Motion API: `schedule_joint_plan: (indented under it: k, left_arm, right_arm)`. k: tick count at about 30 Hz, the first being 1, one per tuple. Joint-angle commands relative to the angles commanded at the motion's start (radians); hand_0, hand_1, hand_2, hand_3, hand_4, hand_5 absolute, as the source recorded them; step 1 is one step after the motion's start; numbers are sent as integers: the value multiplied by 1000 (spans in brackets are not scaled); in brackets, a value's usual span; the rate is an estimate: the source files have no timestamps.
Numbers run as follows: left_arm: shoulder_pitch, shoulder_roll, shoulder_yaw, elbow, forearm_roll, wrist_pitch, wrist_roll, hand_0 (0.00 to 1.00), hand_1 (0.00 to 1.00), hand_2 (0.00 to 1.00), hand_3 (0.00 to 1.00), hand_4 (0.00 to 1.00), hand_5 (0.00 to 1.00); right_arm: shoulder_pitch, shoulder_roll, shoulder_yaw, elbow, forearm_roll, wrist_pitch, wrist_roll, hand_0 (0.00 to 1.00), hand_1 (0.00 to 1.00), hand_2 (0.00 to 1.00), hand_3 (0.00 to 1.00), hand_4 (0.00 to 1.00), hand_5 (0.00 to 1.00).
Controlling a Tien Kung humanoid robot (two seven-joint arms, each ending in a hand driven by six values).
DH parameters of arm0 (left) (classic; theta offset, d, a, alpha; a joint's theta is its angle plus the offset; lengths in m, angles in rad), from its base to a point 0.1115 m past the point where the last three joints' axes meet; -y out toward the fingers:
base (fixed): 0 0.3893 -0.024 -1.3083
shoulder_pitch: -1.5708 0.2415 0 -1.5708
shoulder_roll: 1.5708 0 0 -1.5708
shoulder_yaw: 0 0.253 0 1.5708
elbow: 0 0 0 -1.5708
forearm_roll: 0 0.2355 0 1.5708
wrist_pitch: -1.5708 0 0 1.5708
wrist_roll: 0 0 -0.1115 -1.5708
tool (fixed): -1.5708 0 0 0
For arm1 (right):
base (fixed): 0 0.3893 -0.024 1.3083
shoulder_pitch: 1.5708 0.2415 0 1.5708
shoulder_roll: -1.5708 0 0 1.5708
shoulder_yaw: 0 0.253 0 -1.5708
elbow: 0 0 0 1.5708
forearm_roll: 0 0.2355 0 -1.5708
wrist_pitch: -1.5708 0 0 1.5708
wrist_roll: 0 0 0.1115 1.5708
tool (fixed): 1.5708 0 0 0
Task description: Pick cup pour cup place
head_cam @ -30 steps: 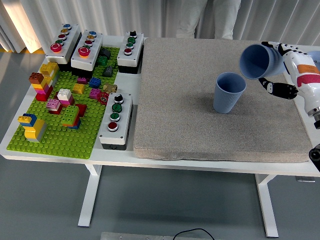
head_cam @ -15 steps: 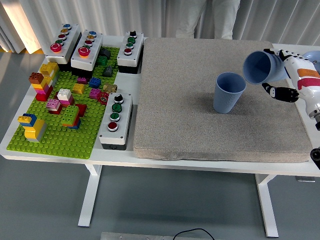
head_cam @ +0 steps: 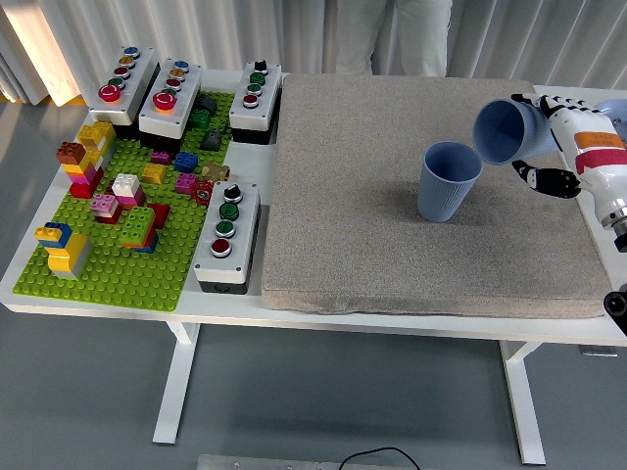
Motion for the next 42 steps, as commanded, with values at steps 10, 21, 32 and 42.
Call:
schedule_joint_plan:
  k: [10, 21, 32, 42]
  left_arm:
    - [-2, 0, -9, 0, 9, 1, 1, 739, 769, 828, 655, 524, 938]
    - [-5, 1, -21, 0, 24, 1, 3, 739, 769, 828, 655, 524, 937]
    - [-9, 1, -30, 0, 34, 0, 5, 739, 769, 828, 655, 524, 937]
    - [-11, 1, -42, 0, 43, 1, 6, 739, 770, 828, 655, 523, 936]
  right_arm:
    - [34, -25, -58, -22, 10, -30, 16, 846, 717, 606, 678, 744, 113]
    - [56, -46, -102, -42, 9, -53, 22, 848, 716, 606, 675, 749, 121]
    - [83, -48, -135, -87, 29, -81, 32, 848, 714, 604, 672, 747, 125]
    - [113, -33, -190, -108, 21, -124, 9, 855, 714, 605, 672, 748, 129]
